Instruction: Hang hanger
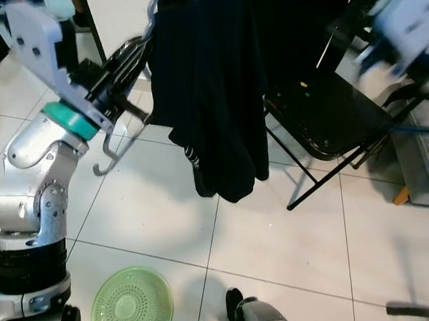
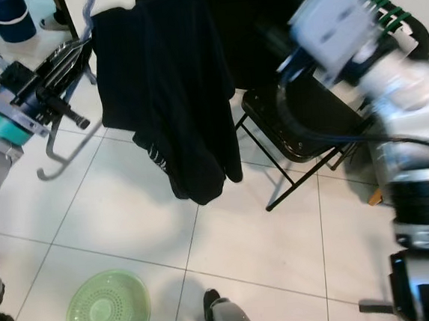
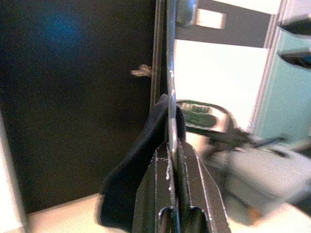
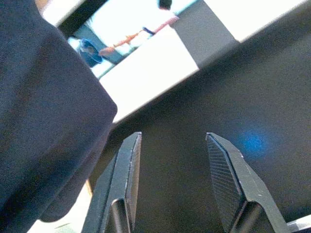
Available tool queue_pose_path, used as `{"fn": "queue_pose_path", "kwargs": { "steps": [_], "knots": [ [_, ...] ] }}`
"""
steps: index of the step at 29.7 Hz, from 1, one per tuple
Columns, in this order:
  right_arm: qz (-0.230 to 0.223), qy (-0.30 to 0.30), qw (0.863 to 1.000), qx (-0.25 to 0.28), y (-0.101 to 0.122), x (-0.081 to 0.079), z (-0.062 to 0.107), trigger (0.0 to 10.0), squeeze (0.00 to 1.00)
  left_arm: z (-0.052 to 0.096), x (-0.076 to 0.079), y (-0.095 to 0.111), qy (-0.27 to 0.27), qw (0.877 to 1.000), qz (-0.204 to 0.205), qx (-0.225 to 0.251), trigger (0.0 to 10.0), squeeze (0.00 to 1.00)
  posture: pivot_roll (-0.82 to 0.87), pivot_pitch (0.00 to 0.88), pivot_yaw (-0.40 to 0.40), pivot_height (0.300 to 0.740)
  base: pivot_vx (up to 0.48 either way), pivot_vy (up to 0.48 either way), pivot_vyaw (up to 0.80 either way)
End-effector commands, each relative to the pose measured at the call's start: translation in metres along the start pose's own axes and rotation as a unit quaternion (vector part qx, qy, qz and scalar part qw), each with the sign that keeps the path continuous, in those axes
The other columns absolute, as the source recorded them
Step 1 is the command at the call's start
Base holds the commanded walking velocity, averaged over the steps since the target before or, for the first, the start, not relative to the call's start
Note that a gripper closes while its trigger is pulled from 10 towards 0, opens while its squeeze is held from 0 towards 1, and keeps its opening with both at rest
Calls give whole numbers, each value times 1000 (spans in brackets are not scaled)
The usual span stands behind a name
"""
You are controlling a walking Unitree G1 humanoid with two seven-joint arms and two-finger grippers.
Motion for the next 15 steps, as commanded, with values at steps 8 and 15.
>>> {"fn": "queue_pose_path", "kwargs": {
  "steps": [8,15],
  "knots": [
    [-9,178,984,3,6,-26,1,10000,0,17,29,-9,-162,985,52,-27,10000,0,-154,88,6,740,0,0,0],
    [-70,267,961,5,-1,-60,3,10000,0,27,47,-10,-233,970,47,-58,10000,0,-132,92,-10,740,0,0,0]
  ]
}}
Point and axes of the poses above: a point about 5 cm out from each wrist's last joint towards the gripper, its own z axis pointing back from the gripper into the wrist, its own y axis along the axis of the wrist's last joint, x = y × z, the point moved 3 cm from there along -z, pointing out of the wrist towards the gripper, and after that the axes turned 1 degree about z, right-handed, at the moved point
